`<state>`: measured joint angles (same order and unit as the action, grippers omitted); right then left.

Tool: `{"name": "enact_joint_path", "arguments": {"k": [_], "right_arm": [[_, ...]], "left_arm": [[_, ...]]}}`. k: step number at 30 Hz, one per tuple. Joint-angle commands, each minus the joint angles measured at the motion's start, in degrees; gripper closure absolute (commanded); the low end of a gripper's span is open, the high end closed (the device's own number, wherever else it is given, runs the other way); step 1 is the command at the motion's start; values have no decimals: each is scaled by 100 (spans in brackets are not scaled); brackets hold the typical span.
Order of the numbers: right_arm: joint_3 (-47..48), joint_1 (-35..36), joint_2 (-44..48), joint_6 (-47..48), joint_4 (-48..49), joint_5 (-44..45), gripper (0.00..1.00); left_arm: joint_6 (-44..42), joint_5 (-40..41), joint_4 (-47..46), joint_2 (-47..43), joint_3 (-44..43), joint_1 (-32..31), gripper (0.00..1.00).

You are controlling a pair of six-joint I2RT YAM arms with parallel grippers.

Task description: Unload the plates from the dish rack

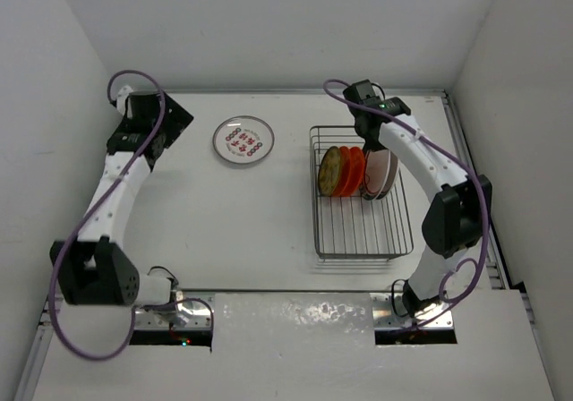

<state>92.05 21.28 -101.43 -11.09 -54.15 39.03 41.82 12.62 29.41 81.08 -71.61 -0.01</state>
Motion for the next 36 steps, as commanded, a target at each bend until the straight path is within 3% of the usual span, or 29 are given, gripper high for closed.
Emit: {"name": "enact_joint_path", "arguments": {"k": [1, 2, 4, 10, 16, 18, 20, 22, 23, 24, 28, 34, 36], "right_arm": [[32, 8, -176, -296, 28, 0, 94], [84, 25, -141, -332, -34, 95, 100], [321, 43, -106, -376, -270, 228, 100], [1305, 104, 272, -254, -974, 474, 100], [2896, 183, 474, -86, -1765, 545, 100], [3222, 201, 650, -51, -1819, 247, 100], [3101, 193, 887, -60, -1601, -243, 100], [2567, 193, 1359, -129, -1005, -1490, 100], [2337, 201, 1528, -226, -749, -2025, 100], [2083, 201, 1669, -305, -459, -3092, 100], [749, 193, 2187, -963, 1374, -5170, 100], [-388, 201, 2408, -2281, 3487, -6599, 100], [-660, 201, 2391, -2502, 4040, -6811, 100]], "left_arm": [[-428, -39, 91, -829, 279, 1, 0], [-516, -232, -13, -1109, 375, 1, 0], [-815, -584, -32, -1287, 368, 1, 0], [-1510, -2832, -742, -1797, 683, 1, 0], [-1405, -3871, -2034, -2526, 1343, 1, 0], [-1212, -4626, -2544, -2474, 1413, 1, 0], [-958, -5092, -2843, -2299, 1440, -69, 0], [-1009, -5296, -3178, -2158, 1378, -348, 0], [-1070, -5279, -3196, -2132, 1335, -490, 0], [-1149, -5235, -3178, -2070, 1256, -630, 0], [-1352, -4875, -2950, -1755, 1080, -1290, 0], [-1458, -4207, -2238, -1402, 1132, -1317, 5], [-1467, -4250, -2255, -1349, 1202, -1317, 12]]}}
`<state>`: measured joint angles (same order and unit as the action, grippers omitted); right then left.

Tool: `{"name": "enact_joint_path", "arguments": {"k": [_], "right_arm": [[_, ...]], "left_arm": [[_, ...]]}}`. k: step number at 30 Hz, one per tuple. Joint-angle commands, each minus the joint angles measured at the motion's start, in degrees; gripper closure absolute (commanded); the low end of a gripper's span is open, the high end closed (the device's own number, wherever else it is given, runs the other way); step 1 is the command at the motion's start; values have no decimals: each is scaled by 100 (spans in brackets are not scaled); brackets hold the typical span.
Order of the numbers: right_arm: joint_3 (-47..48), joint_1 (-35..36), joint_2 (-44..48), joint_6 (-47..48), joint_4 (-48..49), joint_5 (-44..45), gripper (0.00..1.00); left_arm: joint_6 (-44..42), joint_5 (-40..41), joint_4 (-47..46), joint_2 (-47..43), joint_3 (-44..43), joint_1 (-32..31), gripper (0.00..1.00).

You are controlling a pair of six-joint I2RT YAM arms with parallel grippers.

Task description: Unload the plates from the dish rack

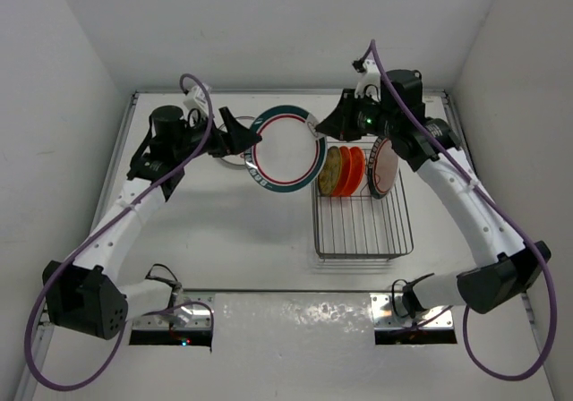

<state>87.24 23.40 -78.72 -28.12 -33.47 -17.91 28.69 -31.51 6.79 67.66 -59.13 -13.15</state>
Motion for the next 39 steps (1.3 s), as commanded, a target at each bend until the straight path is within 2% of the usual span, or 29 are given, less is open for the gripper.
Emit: {"name": "enact_joint_path", "arguments": {"k": [1, 2, 3, 4, 6, 7, 8, 9, 10, 11, 12, 13, 14, 15, 18, 24, 27, 29, 30, 31, 33, 34, 35, 36, 38, 39], "right_arm": [[-268, -19, 94, -983, 2115, -1275, 100], [-347, -19, 85, -1063, 2247, -1320, 100], [-522, -19, 76, -1125, 2501, -1355, 100], [-620, -19, 76, -1239, 2652, -1416, 100], [-804, -19, 41, -1310, 2897, -1478, 100], [-840, -19, 15, -1362, 2925, -1513, 100], [-849, -19, -47, -1346, 2882, -1496, 100], [-814, -19, -82, -1302, 2638, -1470, 100], [-727, -19, -117, -1084, 2322, -1339, 88], [-448, -28, -213, -899, 1928, -642, 30], [-254, -37, -258, -714, 914, -78, 3], [-43, -28, -310, -382, 373, 563, 1], [133, -28, -346, -265, -58, 1205, 1], [370, -28, -407, -55, -698, 2142, 1], [504, -37, -382, 262, -1334, 3333, 1], [13, -37, -12, 763, -1592, 4146, 1], [-102, -98, -56, 1010, -1785, 4374, 1], [-172, -151, -170, 1071, -1838, 4507, 1], [-216, -177, -196, 1141, -1829, 4533, 1], [-242, -186, -223, 1159, -1829, 4568, 1], [-313, -186, -311, 1238, -1786, 4639, 1], [-322, -204, -354, 1256, -1803, 4700, 1], [-313, -213, -459, 1282, -1829, 4831, 1], [-287, -265, -539, 1291, -1864, 4876, 1], [-130, -327, -871, 1283, -2022, 4998, 2], [-68, -371, -986, 1291, -2075, 5086, 4]], "left_arm": [[-127, 93, -37, 19, -19, -4, 16], [-92, -221, -255, 72, 76, -4, 30], [-22, -381, -448, 98, 147, -4, 39], [144, -574, -798, 177, 252, -4, 54], [286, -786, -994, 265, 297, -4, 74], [321, -865, -1126, 309, 332, -4, 93], [357, -840, -1136, 362, 332, 5, 100], [400, -726, -1101, 371, 324, -4, 100], [427, -569, -918, 371, 315, 5, 100], [462, 85, -742, 380, 263, 31, 100], [567, 544, -418, 397, 210, 58, 100], [672, 1376, -15, 423, 122, 84, 100], [778, 1706, 155, 554, 87, 154, 100], [953, 1970, 235, 642, 60, 285, 100], [1121, 2500, 131, 1204, -54, 566, 100], [1297, 1666, -318, 2979, -1002, 1138, 100], [1218, 1639, 93, 3718, -1800, 1244, 100], [1192, 1595, 121, 4114, -2005, 1297, 100], [1157, 1569, 173, 4211, -2206, 1306, 96], [1131, 1577, 270, 4438, -2329, 1315, 86], [1034, 1534, 428, 4615, -2584, 1315, 76], [1008, 1499, 498, 4738, -2638, 1315, 64], [990, 1464, 516, 4783, -2656, 1315, 57], [981, 1446, 604, 4809, -2673, 1315, 43], [955, 1472, 683, 4801, -2647, 1306, 26], [920, 1594, 936, 4792, -2691, 1297, 4]]}}
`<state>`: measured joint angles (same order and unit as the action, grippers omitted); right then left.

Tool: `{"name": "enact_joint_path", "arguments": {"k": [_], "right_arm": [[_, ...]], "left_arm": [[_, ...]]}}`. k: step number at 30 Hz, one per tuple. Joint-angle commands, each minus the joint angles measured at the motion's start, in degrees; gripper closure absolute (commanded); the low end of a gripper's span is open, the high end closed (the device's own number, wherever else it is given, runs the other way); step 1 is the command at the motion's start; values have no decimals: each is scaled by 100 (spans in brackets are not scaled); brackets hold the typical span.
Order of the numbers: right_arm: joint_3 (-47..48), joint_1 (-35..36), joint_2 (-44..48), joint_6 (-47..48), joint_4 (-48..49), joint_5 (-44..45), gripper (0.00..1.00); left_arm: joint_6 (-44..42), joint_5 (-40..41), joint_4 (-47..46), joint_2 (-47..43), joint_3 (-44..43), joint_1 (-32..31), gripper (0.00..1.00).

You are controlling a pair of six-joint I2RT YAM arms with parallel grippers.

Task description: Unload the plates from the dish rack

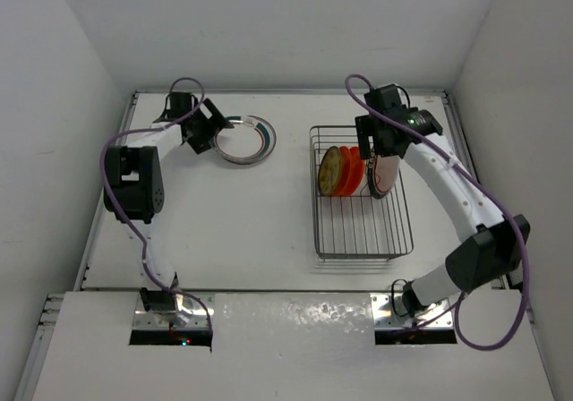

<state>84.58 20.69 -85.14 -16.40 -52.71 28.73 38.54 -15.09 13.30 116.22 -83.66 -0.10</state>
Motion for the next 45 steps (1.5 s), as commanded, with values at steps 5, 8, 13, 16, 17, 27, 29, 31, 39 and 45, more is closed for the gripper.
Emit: {"name": "enact_joint_path", "arguments": {"k": [5, 8, 13, 16, 17, 27, 29, 31, 39, 45], "right_arm": [[630, -179, -916, 243, -301, 731, 13], [788, -276, -1345, 339, -319, 889, 19], [806, -425, -1733, 410, -275, 792, 52], [771, -416, -1742, 410, -231, 827, 63], [797, -416, -1742, 410, -283, 897, 72], [1876, -144, -1426, 454, -1144, 1907, 100], [2176, -57, -1313, 463, -1425, 1978, 100], [2633, -4, -1224, 454, -1671, 1909, 100], [2083, 85, 39, 446, -185, -2955, 100], [218, 67, 815, -1238, 3049, -6218, 100]], "left_arm": [[-654, 525, 1777, 110, -1079, -210, 0], [-848, 839, 2203, 16, -1276, -245, 0], [-1226, 1051, 2668, -477, -1425, -263, 0], [-1490, 1035, 2844, -461, -1425, -228, 0], [-1542, 1017, 2958, -426, -1469, -227, 0], [-1929, -148, 1907, -3039, -407, -858, 0], [-2026, -911, 1189, -3743, 188, -1035, 0], [-1843, -1572, 337, -4097, 803, -1089, 0], [-929, -2805, -1214, -4416, 1615, -1458, 0], [-953, -2789, -1374, -4012, 1765, -1519, 2]]}}
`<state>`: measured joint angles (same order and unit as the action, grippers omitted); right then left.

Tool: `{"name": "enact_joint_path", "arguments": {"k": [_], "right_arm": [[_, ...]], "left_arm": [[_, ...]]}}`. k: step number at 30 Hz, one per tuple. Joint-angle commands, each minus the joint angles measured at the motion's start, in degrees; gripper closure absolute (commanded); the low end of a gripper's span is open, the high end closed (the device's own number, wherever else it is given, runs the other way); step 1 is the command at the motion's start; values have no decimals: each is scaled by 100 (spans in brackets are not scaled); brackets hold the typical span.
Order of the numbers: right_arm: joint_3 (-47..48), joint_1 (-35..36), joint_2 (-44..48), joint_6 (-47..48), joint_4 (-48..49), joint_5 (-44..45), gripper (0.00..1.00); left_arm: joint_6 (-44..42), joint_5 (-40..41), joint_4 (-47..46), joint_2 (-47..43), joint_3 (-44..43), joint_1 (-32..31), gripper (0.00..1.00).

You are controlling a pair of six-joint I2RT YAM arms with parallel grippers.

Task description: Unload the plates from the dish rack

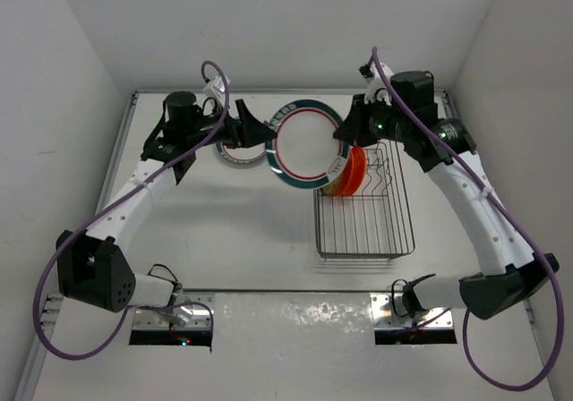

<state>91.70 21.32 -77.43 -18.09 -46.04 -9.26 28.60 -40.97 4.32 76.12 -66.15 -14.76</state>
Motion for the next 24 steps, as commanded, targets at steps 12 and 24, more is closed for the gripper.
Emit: {"name": "enact_joint_path", "arguments": {"k": [12, 24], "right_arm": [[-900, -5, -528, -1585, 2683, -1803, 11], [-872, -23, 43, -539, 201, 2656, 1]], "left_arm": [[190, 1143, 98, 236, -2, -9, 100], [867, 2059, 1202, 3680, -2277, 1274, 100]]}}
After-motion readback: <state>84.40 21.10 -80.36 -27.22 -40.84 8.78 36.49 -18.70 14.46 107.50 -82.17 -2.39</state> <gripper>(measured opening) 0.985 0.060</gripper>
